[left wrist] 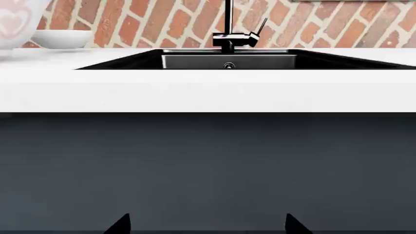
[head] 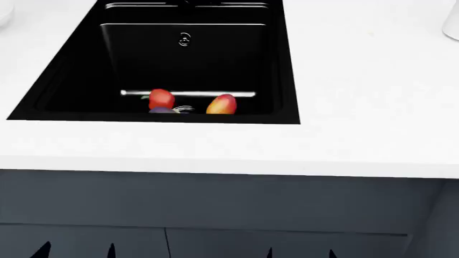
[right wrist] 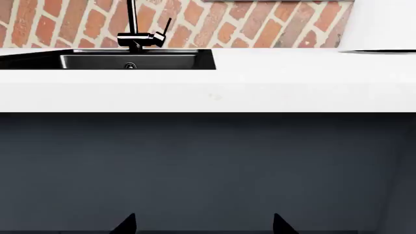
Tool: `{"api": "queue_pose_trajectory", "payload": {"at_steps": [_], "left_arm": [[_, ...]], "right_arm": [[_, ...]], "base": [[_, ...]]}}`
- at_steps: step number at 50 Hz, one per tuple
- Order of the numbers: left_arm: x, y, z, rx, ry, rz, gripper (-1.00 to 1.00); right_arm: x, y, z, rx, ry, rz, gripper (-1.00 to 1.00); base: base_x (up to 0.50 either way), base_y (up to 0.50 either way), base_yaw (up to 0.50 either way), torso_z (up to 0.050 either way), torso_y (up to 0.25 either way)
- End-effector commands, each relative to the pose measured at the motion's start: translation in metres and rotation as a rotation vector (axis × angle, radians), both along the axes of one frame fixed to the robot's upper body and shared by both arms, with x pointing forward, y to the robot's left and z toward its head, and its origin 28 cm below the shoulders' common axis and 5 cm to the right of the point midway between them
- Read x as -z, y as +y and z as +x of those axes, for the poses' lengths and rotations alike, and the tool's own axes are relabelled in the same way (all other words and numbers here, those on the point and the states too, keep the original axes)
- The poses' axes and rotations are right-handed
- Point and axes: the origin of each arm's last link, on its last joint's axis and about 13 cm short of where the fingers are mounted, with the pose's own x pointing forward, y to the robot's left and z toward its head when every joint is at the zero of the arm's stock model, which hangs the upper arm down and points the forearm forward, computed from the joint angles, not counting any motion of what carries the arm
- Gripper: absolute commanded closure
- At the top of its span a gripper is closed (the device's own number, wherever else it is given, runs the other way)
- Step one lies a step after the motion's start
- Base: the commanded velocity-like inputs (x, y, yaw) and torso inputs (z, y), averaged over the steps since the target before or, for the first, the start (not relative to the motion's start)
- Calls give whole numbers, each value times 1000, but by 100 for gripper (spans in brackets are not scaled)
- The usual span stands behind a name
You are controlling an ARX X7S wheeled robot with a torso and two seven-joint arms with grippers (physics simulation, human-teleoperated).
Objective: Pick the eggplants and mangos from the sink and place them in one bowl. Place the bell pepper in the other bowl. Then turn off the sink faucet.
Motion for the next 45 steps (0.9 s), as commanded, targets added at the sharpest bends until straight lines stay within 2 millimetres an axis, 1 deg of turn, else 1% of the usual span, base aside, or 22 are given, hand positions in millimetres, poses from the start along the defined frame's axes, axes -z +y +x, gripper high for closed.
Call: {"api": "queue_pose_trajectory", "payload": {"at_steps": [1,14,23,28,40,41,45], "left_arm": [[-1,1,0,2,1,-12,-100],[-1,0,1,3,-4,-3,-100],[2,4,-6,1,-8,5,-100],[2,0,-3,0,-2,4,-100],[2,2,-1,-9,6,-4,-100],[1,2,-1,-10,6,-5,-100],[0,3,0,-11,7,-5,-100]], "right_arm": [[1,1,1,-6,4,-2,-100],[0,2,1,-6,12,-19,-100],[2,1,-2,-6,14,-19,-100],[2,1,-2,-6,16,-19,-100],[3,0,-1,18,18,-12,-100],[-1,-1,-1,16,-12,-19,-100],[-1,0,0,13,4,-24,-100]], "base": [[0,0,0,0,0],[0,0,0,0,0],[0,0,0,0,0],[0,0,0,0,0],[0,0,0,0,0],[0,0,0,0,0],[0,86,0,0,0]]}}
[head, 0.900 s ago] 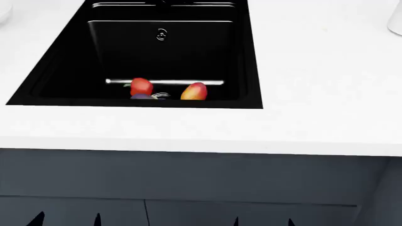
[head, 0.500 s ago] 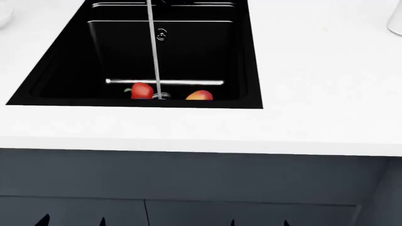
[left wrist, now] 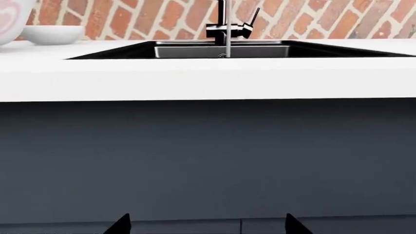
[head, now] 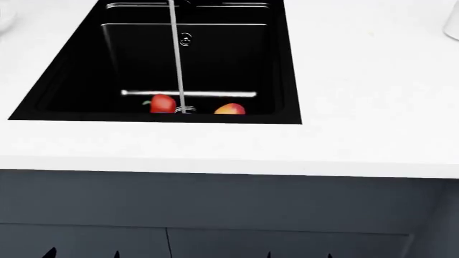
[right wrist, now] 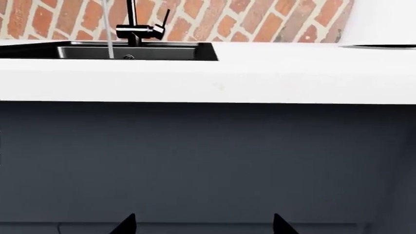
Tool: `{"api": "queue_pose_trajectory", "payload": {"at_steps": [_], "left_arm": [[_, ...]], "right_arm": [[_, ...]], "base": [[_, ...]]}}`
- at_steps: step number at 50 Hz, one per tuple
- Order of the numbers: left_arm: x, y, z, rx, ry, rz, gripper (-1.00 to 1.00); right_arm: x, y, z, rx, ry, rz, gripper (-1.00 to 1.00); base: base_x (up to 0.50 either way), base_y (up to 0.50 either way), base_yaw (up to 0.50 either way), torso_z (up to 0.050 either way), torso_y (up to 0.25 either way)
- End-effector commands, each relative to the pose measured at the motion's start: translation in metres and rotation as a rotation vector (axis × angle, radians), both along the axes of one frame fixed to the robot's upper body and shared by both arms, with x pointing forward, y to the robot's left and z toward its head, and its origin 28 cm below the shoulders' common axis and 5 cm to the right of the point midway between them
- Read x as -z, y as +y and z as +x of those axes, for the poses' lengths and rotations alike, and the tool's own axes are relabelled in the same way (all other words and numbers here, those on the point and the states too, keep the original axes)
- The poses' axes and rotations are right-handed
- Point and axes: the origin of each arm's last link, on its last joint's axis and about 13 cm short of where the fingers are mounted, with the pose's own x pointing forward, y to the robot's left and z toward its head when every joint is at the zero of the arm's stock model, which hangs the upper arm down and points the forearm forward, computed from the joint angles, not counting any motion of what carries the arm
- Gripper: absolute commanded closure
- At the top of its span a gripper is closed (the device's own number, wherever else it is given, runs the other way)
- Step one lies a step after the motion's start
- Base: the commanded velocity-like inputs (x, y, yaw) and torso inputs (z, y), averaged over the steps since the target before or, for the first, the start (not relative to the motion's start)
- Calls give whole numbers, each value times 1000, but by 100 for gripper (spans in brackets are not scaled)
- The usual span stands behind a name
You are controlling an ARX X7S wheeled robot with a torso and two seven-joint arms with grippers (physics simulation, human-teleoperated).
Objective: Pick the eggplants and mangos from the sink and place them in one bowl. Place the bell pepper in the other bowl. Then turn off the sink faucet.
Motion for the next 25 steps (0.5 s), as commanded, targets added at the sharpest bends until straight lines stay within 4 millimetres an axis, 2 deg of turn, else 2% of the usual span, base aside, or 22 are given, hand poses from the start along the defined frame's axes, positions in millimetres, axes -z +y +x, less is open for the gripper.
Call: {"api": "queue_pose_trajectory", "payload": {"at_steps": [1,16,25], "left_arm": [[-5,4,6,-36,-19,-10,-100],[-3,4,4,-38,-15,-1,-100],[-1,2,4,-23,-14,13,-100]], "right_arm": [[-6,-3,2,7,-13,-14,-100],[-4,-3,2,17,-6,-16,-100],[-4,-4,0,17,-15,-22,-100]], "base": [[47,305,0,0,0],[90,375,0,0,0],[116,120,0,0,0]]}}
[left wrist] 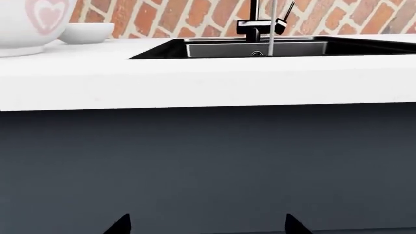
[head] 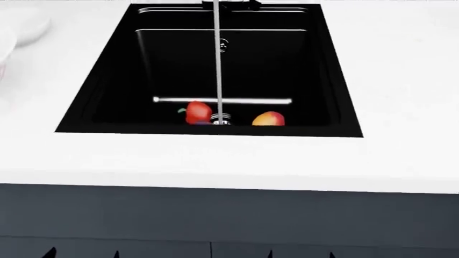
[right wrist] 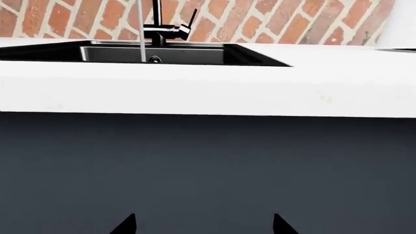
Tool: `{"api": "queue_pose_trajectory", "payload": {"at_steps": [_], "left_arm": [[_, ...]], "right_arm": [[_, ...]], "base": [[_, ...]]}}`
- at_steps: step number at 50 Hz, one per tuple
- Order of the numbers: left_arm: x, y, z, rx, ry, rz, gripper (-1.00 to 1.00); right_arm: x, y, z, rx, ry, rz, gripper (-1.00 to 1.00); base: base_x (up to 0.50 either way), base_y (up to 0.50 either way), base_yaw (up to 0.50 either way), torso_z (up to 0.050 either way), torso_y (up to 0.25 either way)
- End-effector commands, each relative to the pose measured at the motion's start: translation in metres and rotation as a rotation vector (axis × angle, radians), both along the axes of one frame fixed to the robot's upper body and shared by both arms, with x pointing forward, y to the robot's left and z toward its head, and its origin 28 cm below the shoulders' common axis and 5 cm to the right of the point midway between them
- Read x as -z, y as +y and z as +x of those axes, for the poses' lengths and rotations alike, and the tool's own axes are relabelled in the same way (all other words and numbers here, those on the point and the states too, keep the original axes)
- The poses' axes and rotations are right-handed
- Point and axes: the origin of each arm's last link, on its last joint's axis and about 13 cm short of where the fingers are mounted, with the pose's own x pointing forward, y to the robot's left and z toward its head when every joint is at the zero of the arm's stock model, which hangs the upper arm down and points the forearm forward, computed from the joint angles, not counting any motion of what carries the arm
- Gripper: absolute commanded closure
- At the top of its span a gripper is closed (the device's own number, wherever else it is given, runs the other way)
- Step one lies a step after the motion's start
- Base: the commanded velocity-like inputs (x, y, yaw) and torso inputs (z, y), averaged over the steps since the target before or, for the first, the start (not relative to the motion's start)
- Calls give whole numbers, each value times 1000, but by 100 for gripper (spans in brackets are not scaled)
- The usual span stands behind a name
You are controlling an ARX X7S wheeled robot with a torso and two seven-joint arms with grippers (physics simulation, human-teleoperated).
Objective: Pick the eggplants and mangos from the sink and place them in one bowl. Place the bell pepper in the other bowl. Then turn off the sink faucet.
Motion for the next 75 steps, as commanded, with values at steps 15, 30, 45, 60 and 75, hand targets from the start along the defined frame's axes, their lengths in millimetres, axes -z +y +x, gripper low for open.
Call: {"api": "queue_pose_trajectory", "payload": {"at_steps": [15,30,45,60,75], "left_arm": [[-3,2,3,-23,-42,-8,-100],[-4,2,5,-23,-43,-11,-100],[-2,1,2,-19,-37,-10,-100],[-4,2,2,-19,-59,-17,-100],[-4,2,3,-23,-52,-22,-100]], "right_arm": [[-2,-2,-2,-6,-14,-13,-100],[-3,-2,1,-12,-13,-18,-100],[-1,-1,-3,-17,-17,-23,-100],[-1,-1,0,-18,-12,-27,-100],[-1,-1,2,-12,0,-24,-100]], "base": [[26,13,0,32,0],[0,0,0,40,0],[0,0,0,36,0],[0,0,0,35,0],[0,0,0,0,0]]}}
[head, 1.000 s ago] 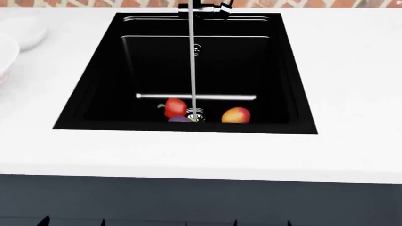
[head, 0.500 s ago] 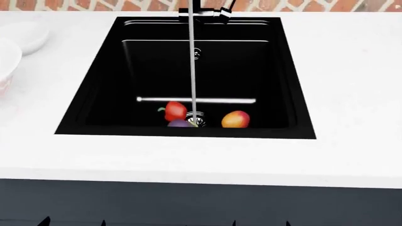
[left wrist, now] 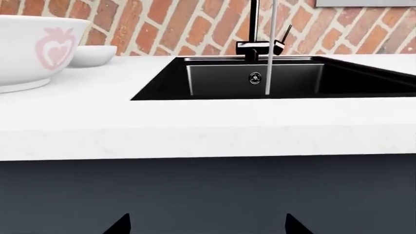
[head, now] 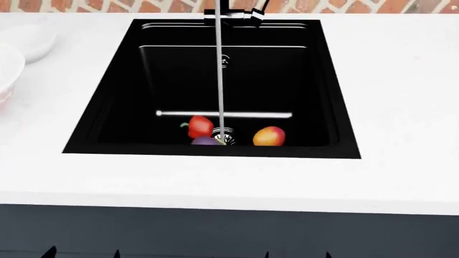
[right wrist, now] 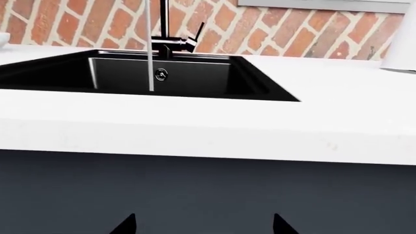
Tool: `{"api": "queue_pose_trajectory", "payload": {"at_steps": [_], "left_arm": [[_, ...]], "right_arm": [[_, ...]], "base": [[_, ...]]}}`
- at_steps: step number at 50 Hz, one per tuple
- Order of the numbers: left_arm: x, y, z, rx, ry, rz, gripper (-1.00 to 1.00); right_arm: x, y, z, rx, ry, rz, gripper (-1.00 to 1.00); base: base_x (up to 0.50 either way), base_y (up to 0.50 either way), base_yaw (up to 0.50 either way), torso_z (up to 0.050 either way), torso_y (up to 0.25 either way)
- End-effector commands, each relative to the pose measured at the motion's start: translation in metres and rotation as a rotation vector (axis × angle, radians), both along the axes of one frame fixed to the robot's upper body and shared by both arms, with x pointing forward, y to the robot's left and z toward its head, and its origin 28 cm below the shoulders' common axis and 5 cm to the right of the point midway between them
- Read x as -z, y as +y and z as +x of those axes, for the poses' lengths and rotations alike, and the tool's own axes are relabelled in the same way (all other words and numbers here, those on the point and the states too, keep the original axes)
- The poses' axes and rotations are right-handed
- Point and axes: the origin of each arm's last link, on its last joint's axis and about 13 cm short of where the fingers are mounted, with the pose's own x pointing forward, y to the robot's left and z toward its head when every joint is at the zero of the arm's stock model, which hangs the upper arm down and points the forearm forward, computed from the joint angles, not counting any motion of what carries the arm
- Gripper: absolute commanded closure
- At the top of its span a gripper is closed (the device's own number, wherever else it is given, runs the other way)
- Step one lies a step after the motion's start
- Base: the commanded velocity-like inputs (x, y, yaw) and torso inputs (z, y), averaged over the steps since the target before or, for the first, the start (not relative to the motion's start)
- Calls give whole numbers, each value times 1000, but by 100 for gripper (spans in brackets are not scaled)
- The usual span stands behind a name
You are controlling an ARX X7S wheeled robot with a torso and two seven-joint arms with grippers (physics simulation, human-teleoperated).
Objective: Pick the eggplants and mangos from the sink and place them in one bowl. Place the bell pepper in the other bowl. Then turn off the sink faucet.
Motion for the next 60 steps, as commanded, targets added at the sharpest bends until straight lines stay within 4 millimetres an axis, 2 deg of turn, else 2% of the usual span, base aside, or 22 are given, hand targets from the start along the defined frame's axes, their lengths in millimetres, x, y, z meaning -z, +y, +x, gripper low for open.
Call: {"api": "queue_pose_trajectory", "payload": {"at_steps": [1,4,5,7,10,13,15,18,19,23,26,30,33,38,46,51,60], "left_arm": [[-3,3,3,-17,-27,-5,-100],[-5,4,6,-41,-7,-30,-100],[-8,4,7,-48,-31,-27,-100],[-15,-4,11,-6,-20,-14,-100],[-33,1,9,-9,-32,-35,-100],[-55,2,18,-18,-90,-28,-100],[-66,5,26,-10,-103,-27,-100],[-94,4,37,12,-141,-5,-100],[-97,1,39,13,-139,-8,-100],[-126,4,47,20,-142,-5,-100],[-149,7,64,43,-103,24,-100],[-172,9,81,65,-74,39,-100],[-174,10,87,50,-41,33,-100],[-165,9,86,30,-1,35,-100],[-184,13,93,15,4,41,-100],[-172,11,90,13,31,16,-100],[-164,13,91,14,63,15,-100]], "right_arm": [[-3,-2,1,7,-1,-2,-100],[-5,-2,3,11,-5,26,-100],[-2,-2,4,16,14,-38,-100],[-6,-1,9,24,16,9,-100],[-37,-5,20,10,-33,51,-100],[-63,-9,30,5,-49,79,-100],[-79,-13,32,8,-63,76,-100],[-104,-23,35,18,-80,89,-100],[-107,-24,36,21,-85,93,-100],[-147,-32,43,-3,-118,45,-100],[-184,-42,55,-29,-152,1,-100],[-202,-54,73,-39,-115,13,-100],[-203,-57,77,-52,-141,29,-100],[-190,-63,76,-20,-92,23,-100],[-184,-71,73,6,-80,25,-100],[-172,-73,73,6,-56,15,-100],[-170,-74,74,5,-43,14,-100]], "base": [[0,0,0,0,0],[0,0,0,0,0],[0,0,0,0,0],[0,0,0,0,0],[0,0,0,0,0],[0,0,0,0,0],[0,0,0,0,0],[0,0,0,0,0],[0,0,0,0,0],[0,0,0,0,0],[0,0,0,0,0],[0,0,0,0,0],[0,0,0,0,0],[0,0,0,0,0],[0,0,0,0,0],[87,0,0,0,0],[350,-30,0,0,0]]}}
